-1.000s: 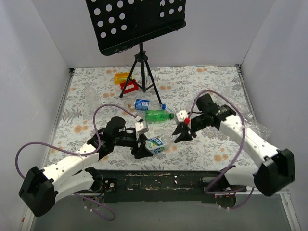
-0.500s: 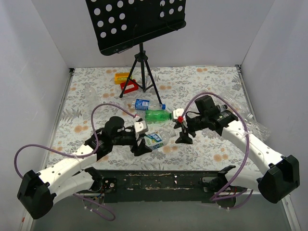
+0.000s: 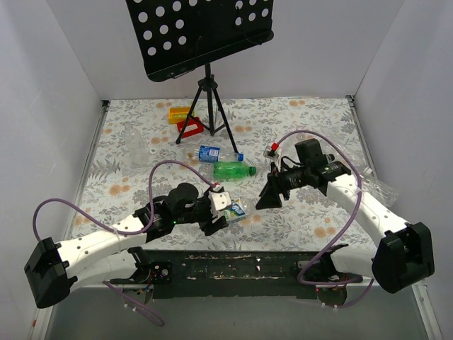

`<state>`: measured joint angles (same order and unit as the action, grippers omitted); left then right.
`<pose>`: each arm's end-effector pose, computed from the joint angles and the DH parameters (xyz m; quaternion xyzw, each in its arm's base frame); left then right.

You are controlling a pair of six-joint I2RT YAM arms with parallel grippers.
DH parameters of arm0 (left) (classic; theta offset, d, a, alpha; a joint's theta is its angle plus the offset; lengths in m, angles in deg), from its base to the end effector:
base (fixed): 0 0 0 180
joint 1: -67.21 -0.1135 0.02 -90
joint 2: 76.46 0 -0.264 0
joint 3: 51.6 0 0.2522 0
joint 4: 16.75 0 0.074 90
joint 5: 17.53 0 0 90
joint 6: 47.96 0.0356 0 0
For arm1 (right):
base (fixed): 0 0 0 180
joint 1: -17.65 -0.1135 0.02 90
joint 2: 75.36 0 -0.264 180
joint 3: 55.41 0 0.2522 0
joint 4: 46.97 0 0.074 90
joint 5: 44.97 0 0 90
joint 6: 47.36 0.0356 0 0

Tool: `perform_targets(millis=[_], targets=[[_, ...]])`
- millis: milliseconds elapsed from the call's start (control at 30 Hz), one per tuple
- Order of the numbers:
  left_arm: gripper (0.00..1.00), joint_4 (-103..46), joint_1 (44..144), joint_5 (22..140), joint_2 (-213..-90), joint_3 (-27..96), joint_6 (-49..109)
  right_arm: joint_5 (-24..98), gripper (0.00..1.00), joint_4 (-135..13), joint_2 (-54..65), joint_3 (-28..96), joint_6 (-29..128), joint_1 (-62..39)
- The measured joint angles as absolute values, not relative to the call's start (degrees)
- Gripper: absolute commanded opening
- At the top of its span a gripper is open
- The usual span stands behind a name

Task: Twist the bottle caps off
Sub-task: Unscrew the bottle cap from the plastic bottle.

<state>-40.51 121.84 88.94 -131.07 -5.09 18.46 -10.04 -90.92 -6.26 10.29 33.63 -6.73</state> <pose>0.1125 -0.1760 0.2361 0.2986 0.8148 -0.4005 0.2942 0.2079 0.1263 0.2758 -0.3983 0.7429 0.4699 0.2620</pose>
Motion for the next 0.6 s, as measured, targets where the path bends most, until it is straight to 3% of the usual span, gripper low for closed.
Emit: perform_targets(millis=[367, 600], targets=[[0.0, -39.38, 122.13, 85.86, -131.05, -5.09, 18.66, -12.97, 0.67, -90.49, -3.59, 8.26, 38.7, -6.69], [0.0, -38.81, 122.15, 85.86, -130.96, -5.09, 18.66, -16.05, 0.51, -89.41, -1.73, 8.26, 40.14, -4.94]])
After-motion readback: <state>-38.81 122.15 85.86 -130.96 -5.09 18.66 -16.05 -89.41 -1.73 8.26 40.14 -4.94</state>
